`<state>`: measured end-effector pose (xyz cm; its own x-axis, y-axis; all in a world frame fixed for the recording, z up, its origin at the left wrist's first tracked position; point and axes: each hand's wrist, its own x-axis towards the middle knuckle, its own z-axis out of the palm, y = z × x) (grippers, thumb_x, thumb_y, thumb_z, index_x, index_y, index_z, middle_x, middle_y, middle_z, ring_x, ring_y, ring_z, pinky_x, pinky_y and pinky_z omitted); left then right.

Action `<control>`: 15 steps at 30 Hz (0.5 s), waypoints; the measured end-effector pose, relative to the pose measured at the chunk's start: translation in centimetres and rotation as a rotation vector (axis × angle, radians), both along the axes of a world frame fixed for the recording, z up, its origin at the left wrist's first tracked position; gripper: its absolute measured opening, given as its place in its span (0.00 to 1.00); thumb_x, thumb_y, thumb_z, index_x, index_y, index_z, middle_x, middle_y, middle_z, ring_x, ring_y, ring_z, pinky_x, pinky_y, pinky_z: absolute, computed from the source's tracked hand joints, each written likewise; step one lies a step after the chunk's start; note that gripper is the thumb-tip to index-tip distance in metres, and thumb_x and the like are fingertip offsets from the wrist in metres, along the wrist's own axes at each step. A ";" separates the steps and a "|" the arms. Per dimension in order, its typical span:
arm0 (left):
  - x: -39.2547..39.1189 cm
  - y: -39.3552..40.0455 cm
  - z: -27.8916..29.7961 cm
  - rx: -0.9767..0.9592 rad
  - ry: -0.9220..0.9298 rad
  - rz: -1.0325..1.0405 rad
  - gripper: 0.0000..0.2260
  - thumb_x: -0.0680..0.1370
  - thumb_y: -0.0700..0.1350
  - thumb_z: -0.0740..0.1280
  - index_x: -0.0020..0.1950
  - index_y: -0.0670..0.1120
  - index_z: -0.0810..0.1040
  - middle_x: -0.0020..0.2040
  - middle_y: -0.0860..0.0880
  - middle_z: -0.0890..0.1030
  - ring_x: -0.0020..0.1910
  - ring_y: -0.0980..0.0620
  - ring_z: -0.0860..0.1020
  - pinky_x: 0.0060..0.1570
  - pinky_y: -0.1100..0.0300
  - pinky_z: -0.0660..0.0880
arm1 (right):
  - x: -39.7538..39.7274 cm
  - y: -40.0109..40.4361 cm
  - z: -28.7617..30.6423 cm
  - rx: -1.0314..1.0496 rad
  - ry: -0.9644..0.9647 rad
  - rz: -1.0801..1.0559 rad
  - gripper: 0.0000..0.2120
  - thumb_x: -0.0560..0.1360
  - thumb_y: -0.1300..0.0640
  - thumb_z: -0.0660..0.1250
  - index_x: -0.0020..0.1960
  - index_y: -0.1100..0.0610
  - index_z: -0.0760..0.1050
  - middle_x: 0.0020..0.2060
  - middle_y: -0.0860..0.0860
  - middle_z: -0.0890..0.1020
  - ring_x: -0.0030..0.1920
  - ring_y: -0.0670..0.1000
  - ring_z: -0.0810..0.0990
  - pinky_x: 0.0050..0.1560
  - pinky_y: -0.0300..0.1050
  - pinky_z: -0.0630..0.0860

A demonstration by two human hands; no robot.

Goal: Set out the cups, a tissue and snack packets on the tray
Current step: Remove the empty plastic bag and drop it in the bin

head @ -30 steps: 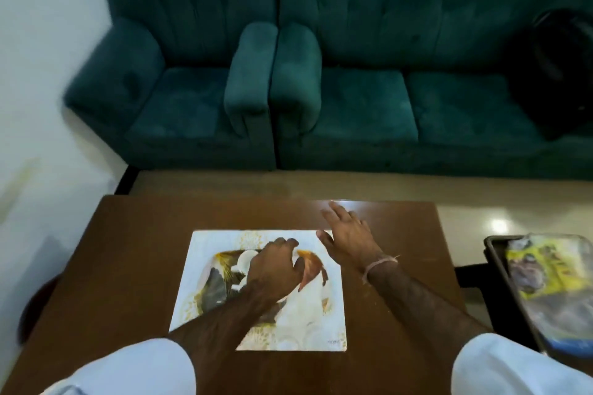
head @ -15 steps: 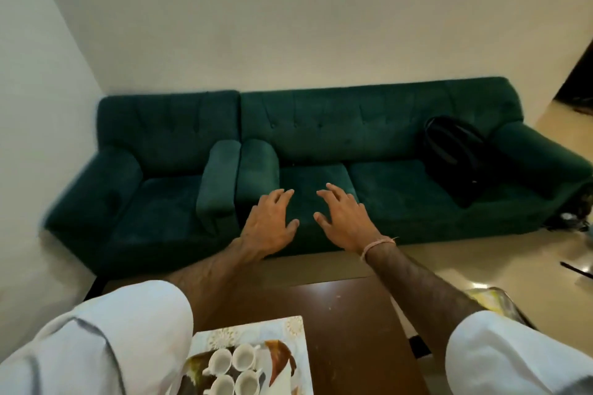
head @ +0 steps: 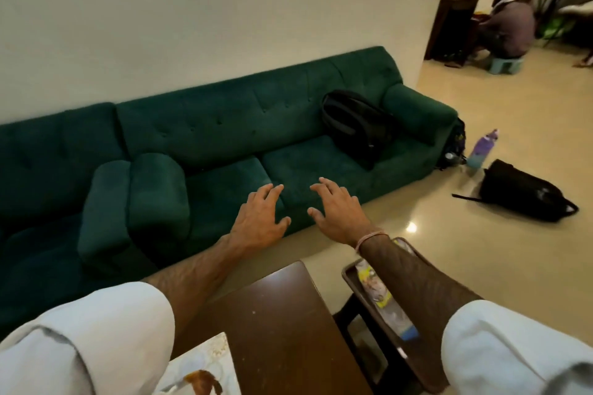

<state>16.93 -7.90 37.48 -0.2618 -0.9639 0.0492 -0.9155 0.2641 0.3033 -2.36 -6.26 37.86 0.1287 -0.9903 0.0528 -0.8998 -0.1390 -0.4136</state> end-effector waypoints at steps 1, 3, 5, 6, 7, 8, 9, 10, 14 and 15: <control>-2.1 -0.3 -1.0 0.023 0.002 -0.017 0.36 0.75 0.56 0.69 0.79 0.51 0.56 0.78 0.46 0.59 0.76 0.45 0.60 0.72 0.45 0.64 | -2.0 0.0 -1.0 0.018 0.003 -0.024 0.26 0.79 0.47 0.62 0.74 0.50 0.61 0.78 0.52 0.58 0.72 0.58 0.64 0.69 0.63 0.65; -6.2 -0.9 -3.2 0.070 0.004 -0.047 0.36 0.76 0.55 0.69 0.79 0.51 0.56 0.78 0.46 0.59 0.76 0.45 0.60 0.73 0.45 0.63 | -5.8 -0.1 -3.1 0.045 0.009 -0.064 0.26 0.79 0.47 0.62 0.74 0.50 0.61 0.78 0.52 0.58 0.73 0.58 0.64 0.69 0.62 0.65; -9.8 -1.3 -5.4 0.118 0.010 -0.067 0.36 0.76 0.54 0.69 0.79 0.51 0.56 0.78 0.47 0.59 0.76 0.45 0.59 0.73 0.44 0.62 | -9.5 0.0 -5.4 0.064 0.011 -0.094 0.25 0.79 0.47 0.61 0.74 0.51 0.62 0.78 0.52 0.59 0.73 0.59 0.65 0.69 0.61 0.65; -11.8 -1.5 -6.7 0.142 0.013 -0.076 0.36 0.76 0.53 0.69 0.79 0.51 0.56 0.78 0.47 0.59 0.76 0.46 0.59 0.73 0.44 0.62 | -11.4 0.1 -6.7 0.076 0.008 -0.107 0.25 0.79 0.47 0.61 0.73 0.51 0.62 0.78 0.52 0.59 0.73 0.59 0.64 0.68 0.61 0.65; -13.6 -1.7 -8.1 0.161 0.014 -0.087 0.36 0.76 0.53 0.69 0.79 0.51 0.56 0.78 0.47 0.59 0.76 0.46 0.59 0.73 0.44 0.62 | -13.2 0.2 -7.9 0.087 0.005 -0.121 0.25 0.79 0.47 0.61 0.73 0.51 0.63 0.78 0.53 0.59 0.73 0.59 0.64 0.68 0.61 0.65; -15.6 -1.8 -9.5 0.180 0.013 -0.100 0.35 0.76 0.53 0.69 0.79 0.51 0.56 0.78 0.47 0.59 0.76 0.46 0.59 0.73 0.45 0.62 | -15.1 0.3 -9.3 0.099 0.004 -0.135 0.25 0.79 0.47 0.61 0.73 0.51 0.63 0.78 0.53 0.59 0.73 0.59 0.64 0.68 0.62 0.65; -17.4 -1.9 -11.0 0.198 0.013 -0.113 0.35 0.76 0.53 0.69 0.79 0.50 0.57 0.78 0.48 0.59 0.75 0.46 0.59 0.73 0.46 0.62 | -16.8 0.5 -10.8 0.112 0.008 -0.149 0.25 0.79 0.47 0.61 0.73 0.51 0.63 0.77 0.53 0.59 0.73 0.59 0.64 0.68 0.62 0.66; -18.8 -1.9 -12.3 0.212 0.017 -0.124 0.35 0.76 0.53 0.69 0.79 0.50 0.57 0.78 0.48 0.59 0.75 0.46 0.60 0.73 0.47 0.62 | -18.3 0.6 -12.1 0.125 0.014 -0.162 0.25 0.78 0.46 0.61 0.73 0.52 0.63 0.77 0.53 0.59 0.73 0.59 0.64 0.67 0.61 0.66; -24.9 -1.7 -19.1 0.275 0.028 -0.206 0.33 0.76 0.53 0.69 0.77 0.48 0.61 0.76 0.46 0.62 0.74 0.44 0.62 0.72 0.48 0.63 | -24.3 1.8 -18.4 0.197 0.022 -0.225 0.25 0.78 0.46 0.62 0.73 0.51 0.64 0.77 0.52 0.60 0.70 0.61 0.66 0.65 0.60 0.66; -25.9 -1.6 -20.6 0.294 0.022 -0.225 0.33 0.75 0.53 0.69 0.77 0.47 0.61 0.76 0.45 0.63 0.73 0.43 0.63 0.71 0.47 0.64 | -25.4 2.1 -19.8 0.213 0.025 -0.237 0.25 0.78 0.46 0.62 0.73 0.51 0.63 0.76 0.52 0.61 0.70 0.61 0.67 0.64 0.60 0.67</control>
<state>-8.99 -9.49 16.91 -0.4707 -0.8560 -0.2137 -0.8369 0.3566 0.4152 -27.78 -4.12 18.07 -0.1081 -0.9813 -0.1591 -0.9070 0.1628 -0.3883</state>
